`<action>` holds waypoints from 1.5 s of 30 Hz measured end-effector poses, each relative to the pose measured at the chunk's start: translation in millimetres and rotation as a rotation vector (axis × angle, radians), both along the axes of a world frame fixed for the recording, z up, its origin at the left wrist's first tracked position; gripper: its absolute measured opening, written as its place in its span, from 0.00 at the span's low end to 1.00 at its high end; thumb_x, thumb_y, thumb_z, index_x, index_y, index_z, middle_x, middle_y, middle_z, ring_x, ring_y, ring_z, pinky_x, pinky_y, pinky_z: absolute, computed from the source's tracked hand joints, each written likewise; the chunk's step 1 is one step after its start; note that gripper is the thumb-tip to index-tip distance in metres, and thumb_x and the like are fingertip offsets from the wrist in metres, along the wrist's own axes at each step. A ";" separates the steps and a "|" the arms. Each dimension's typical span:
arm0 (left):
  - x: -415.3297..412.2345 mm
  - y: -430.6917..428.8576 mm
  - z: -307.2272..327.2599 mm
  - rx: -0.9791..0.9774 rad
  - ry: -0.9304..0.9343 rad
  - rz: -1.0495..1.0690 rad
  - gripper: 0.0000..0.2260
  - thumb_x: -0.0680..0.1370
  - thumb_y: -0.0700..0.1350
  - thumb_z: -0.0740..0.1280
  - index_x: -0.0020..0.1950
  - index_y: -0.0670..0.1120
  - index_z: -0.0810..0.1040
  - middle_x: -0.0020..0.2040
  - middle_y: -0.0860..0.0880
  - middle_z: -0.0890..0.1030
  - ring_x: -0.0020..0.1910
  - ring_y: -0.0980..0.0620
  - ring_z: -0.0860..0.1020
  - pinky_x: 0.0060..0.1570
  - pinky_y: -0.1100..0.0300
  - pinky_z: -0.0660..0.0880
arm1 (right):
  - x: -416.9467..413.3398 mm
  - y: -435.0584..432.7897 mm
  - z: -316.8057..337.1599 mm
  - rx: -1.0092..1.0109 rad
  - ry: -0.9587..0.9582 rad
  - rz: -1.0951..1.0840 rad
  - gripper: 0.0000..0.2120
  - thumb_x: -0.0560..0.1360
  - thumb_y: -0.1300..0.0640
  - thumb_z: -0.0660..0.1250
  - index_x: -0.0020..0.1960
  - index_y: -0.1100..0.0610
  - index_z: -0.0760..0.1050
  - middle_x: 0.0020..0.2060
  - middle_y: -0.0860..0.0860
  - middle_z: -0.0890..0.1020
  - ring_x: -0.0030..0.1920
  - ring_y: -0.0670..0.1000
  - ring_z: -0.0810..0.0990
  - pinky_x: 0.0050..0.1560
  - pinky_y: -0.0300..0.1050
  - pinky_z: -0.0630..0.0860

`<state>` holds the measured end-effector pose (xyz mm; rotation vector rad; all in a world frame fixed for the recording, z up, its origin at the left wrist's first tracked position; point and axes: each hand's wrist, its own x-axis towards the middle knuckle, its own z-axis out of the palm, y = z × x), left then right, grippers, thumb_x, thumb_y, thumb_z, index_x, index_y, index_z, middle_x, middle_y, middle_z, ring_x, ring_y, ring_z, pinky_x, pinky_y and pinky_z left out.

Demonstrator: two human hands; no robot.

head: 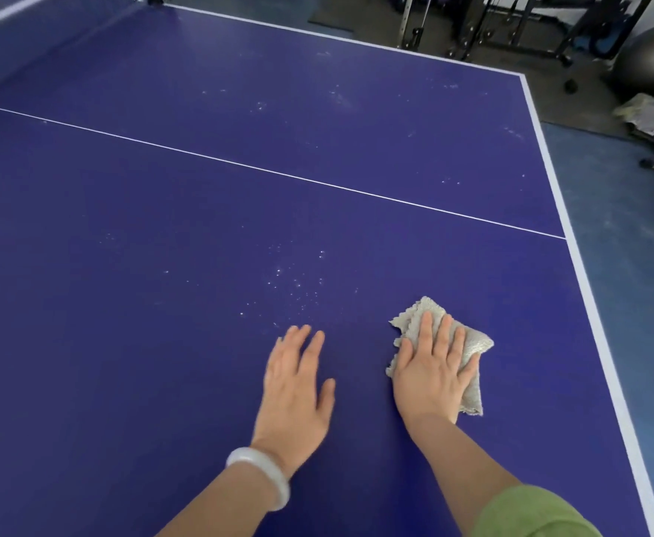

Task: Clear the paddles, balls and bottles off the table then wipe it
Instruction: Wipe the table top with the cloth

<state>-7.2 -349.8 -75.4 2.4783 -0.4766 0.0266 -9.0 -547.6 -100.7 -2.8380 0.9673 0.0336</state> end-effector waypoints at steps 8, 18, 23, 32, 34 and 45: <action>48.6 144.4 -16.7 0.352 0.113 0.403 0.33 0.81 0.60 0.51 0.80 0.42 0.53 0.80 0.40 0.51 0.80 0.44 0.45 0.78 0.48 0.44 | -2.0 1.9 2.8 -0.026 0.016 -0.006 0.30 0.78 0.42 0.33 0.79 0.46 0.39 0.79 0.49 0.44 0.79 0.52 0.42 0.76 0.61 0.40; 48.6 149.0 -29.1 0.533 0.058 0.366 0.34 0.80 0.61 0.45 0.77 0.38 0.60 0.77 0.37 0.60 0.78 0.39 0.56 0.74 0.44 0.51 | 17.9 140.1 -2.2 -0.005 -0.063 0.122 0.27 0.83 0.45 0.43 0.79 0.54 0.52 0.78 0.58 0.56 0.77 0.61 0.54 0.74 0.68 0.48; 48.2 148.9 -29.4 0.518 0.051 0.365 0.34 0.80 0.60 0.45 0.76 0.38 0.63 0.76 0.36 0.62 0.77 0.38 0.58 0.74 0.43 0.53 | 37.2 163.6 -2.1 -0.057 0.016 0.637 0.29 0.80 0.43 0.43 0.78 0.52 0.58 0.78 0.54 0.57 0.78 0.58 0.54 0.73 0.64 0.53; 49.2 149.3 -28.6 0.486 0.043 0.344 0.33 0.79 0.59 0.49 0.75 0.35 0.64 0.75 0.33 0.63 0.76 0.36 0.60 0.73 0.39 0.59 | 37.7 77.2 6.7 0.000 0.025 -0.160 0.31 0.79 0.40 0.33 0.80 0.48 0.44 0.79 0.53 0.49 0.79 0.56 0.46 0.74 0.65 0.47; 50.6 149.3 -27.5 0.482 0.054 0.343 0.34 0.80 0.59 0.48 0.75 0.35 0.64 0.75 0.33 0.63 0.76 0.35 0.60 0.72 0.38 0.59 | 44.4 119.7 -0.2 -0.041 -0.028 0.030 0.27 0.82 0.44 0.42 0.79 0.52 0.57 0.77 0.58 0.61 0.76 0.60 0.58 0.71 0.68 0.54; 49.7 149.6 -30.5 0.462 0.043 0.334 0.33 0.79 0.58 0.50 0.75 0.35 0.63 0.75 0.33 0.62 0.76 0.35 0.59 0.73 0.38 0.58 | 52.6 17.6 4.6 0.009 0.026 -0.074 0.26 0.81 0.42 0.39 0.78 0.43 0.40 0.79 0.50 0.49 0.79 0.53 0.45 0.75 0.65 0.46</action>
